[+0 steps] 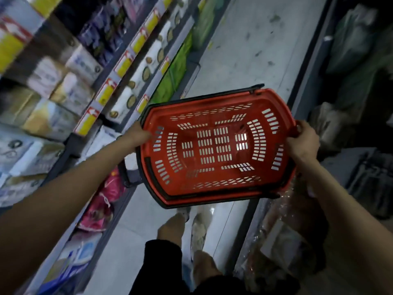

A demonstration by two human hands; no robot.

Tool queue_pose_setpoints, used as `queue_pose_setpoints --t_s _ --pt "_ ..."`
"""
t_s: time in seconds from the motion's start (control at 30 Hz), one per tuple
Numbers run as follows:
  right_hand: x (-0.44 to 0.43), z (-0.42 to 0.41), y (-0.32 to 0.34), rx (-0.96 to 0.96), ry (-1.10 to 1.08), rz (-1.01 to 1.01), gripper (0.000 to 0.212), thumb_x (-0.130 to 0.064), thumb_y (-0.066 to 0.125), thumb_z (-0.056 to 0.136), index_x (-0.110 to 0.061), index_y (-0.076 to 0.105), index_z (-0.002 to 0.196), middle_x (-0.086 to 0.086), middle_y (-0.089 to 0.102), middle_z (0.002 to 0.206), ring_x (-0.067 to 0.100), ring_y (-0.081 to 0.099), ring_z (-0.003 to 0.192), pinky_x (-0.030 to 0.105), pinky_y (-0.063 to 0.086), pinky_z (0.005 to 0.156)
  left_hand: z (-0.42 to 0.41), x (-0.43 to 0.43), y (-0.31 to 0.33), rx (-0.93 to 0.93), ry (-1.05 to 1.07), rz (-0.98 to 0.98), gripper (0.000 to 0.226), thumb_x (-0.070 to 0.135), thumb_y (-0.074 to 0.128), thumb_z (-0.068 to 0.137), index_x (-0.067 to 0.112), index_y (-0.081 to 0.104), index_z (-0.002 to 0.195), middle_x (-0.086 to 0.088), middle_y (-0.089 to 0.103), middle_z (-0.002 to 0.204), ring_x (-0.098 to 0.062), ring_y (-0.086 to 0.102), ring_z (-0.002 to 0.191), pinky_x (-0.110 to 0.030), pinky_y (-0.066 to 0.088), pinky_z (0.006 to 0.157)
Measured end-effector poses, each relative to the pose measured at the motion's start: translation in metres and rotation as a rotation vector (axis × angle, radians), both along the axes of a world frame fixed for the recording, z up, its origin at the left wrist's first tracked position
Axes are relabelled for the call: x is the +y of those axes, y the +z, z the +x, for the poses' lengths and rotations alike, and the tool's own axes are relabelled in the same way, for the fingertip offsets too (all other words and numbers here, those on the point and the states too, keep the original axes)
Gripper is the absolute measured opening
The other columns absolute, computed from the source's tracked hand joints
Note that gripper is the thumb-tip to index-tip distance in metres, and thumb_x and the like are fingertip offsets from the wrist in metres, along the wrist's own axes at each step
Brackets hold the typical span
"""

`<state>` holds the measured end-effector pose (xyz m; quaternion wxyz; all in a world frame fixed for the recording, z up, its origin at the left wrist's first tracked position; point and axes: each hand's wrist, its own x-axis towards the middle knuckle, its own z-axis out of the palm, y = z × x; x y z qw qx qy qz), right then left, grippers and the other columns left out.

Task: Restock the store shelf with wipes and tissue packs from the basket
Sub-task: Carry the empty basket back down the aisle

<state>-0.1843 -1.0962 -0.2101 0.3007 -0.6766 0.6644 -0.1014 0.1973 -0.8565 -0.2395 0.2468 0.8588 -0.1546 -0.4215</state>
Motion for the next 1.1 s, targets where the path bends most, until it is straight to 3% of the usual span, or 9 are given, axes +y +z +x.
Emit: queue_pose_setpoints --t_s 0.1,0.23,0.33,0.43,0.63,0.8,0.97,1.1 --pt "-0.053 -0.002 0.022 -0.018 -0.047 -0.041 0.044 -0.019 0.071 0.082 -0.019 0.064 0.126 0.011 0.074 0.114 0.035 0.069 0.106 0.045 0.054 0.094 0.023 -0.08 0.031 -0.059 -0.065 -0.054 0.071 0.02 0.076 0.073 0.006 0.056 0.14 -0.016 0.066 0.129 -0.031 0.066 0.111 -0.042 0.056 0.093" --pt "-0.13 0.017 0.054 -0.05 -0.12 -0.067 0.045 -0.012 0.069 0.084 -0.016 0.066 0.128 0.014 0.073 0.116 0.035 0.067 0.109 0.04 0.051 0.094 0.054 -0.191 0.062 -0.147 -0.135 -0.107 0.062 0.013 0.073 0.09 0.007 0.047 0.146 -0.012 0.061 0.135 -0.035 0.062 0.12 -0.044 0.053 0.101" --pt "-0.188 0.032 0.068 -0.064 -0.177 -0.058 0.046 -0.011 0.07 0.082 -0.018 0.067 0.127 0.012 0.074 0.115 0.033 0.069 0.106 0.038 0.052 0.092 0.072 -0.268 0.076 -0.247 -0.194 -0.192 0.067 0.016 0.073 0.091 0.007 0.039 0.148 -0.011 0.059 0.128 -0.032 0.062 0.11 -0.04 0.052 0.089" --pt "-0.244 0.048 0.082 -0.07 -0.23 -0.037 0.047 -0.014 0.073 0.08 -0.019 0.068 0.126 0.011 0.075 0.113 0.033 0.069 0.105 0.04 0.053 0.092 0.087 -0.339 0.091 -0.299 -0.251 -0.271 0.056 0.019 0.074 0.093 0.008 0.042 0.138 -0.009 0.06 0.115 -0.029 0.063 0.099 -0.04 0.052 0.079" --pt "-0.36 0.073 0.102 -0.038 -0.289 -0.02 0.05 -0.014 0.074 0.079 -0.017 0.067 0.129 0.013 0.073 0.117 0.035 0.067 0.11 0.038 0.05 0.095 0.111 -0.479 0.125 -0.358 -0.317 -0.319 0.057 0.021 0.07 0.098 0.009 0.043 0.147 -0.018 0.063 0.133 -0.028 0.062 0.097 -0.036 0.046 0.076" --pt "-0.463 0.079 0.102 -0.051 -0.31 0.0 0.053 -0.015 0.078 0.077 -0.017 0.066 0.129 0.014 0.073 0.116 0.035 0.068 0.108 0.041 0.051 0.094 0.133 -0.596 0.139 -0.358 -0.402 -0.334 0.053 0.01 0.068 0.098 0.003 0.047 0.147 -0.02 0.059 0.14 -0.035 0.059 0.124 -0.028 0.04 0.086" --pt "-0.583 0.085 0.097 -0.053 -0.292 0.046 0.055 -0.014 0.081 0.077 -0.015 0.065 0.13 0.014 0.073 0.118 0.034 0.068 0.108 0.037 0.05 0.09 0.162 -0.726 0.134 -0.368 -0.377 -0.293 0.057 0.007 0.076 0.092 0.005 0.054 0.145 -0.02 0.063 0.137 -0.038 0.06 0.125 -0.043 0.048 0.103" --pt "-0.679 0.093 0.104 -0.072 -0.265 0.078 0.059 -0.016 0.083 0.073 -0.017 0.064 0.129 0.014 0.073 0.118 0.035 0.068 0.108 0.04 0.051 0.093 0.181 -0.826 0.142 -0.363 -0.344 -0.284 0.06 0.008 0.079 0.089 0.011 0.056 0.144 -0.023 0.068 0.126 -0.041 0.065 0.114 -0.054 0.053 0.101"
